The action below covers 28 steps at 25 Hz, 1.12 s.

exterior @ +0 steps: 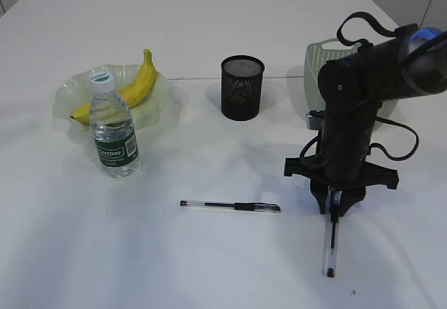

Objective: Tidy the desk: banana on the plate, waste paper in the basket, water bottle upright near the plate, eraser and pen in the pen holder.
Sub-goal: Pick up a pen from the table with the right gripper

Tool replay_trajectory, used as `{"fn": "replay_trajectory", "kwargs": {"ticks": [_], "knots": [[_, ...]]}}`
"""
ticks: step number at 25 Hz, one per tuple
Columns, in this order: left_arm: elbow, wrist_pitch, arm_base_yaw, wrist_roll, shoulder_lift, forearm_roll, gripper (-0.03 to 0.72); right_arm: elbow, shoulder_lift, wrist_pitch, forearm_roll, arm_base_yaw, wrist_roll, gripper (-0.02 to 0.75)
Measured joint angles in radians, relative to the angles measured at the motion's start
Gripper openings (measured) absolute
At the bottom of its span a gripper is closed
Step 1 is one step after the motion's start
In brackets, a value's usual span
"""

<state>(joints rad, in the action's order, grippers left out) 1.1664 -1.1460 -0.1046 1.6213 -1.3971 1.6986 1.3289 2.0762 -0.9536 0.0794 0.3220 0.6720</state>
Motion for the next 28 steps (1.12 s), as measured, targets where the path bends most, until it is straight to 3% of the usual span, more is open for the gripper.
{"fn": "replay_trajectory", "kwargs": {"ticks": [28], "knots": [[0.000,0.010,0.000,0.000,0.000,0.000,0.452,0.000,0.000,0.124,0.043,0.000,-0.016,0.232]]}}
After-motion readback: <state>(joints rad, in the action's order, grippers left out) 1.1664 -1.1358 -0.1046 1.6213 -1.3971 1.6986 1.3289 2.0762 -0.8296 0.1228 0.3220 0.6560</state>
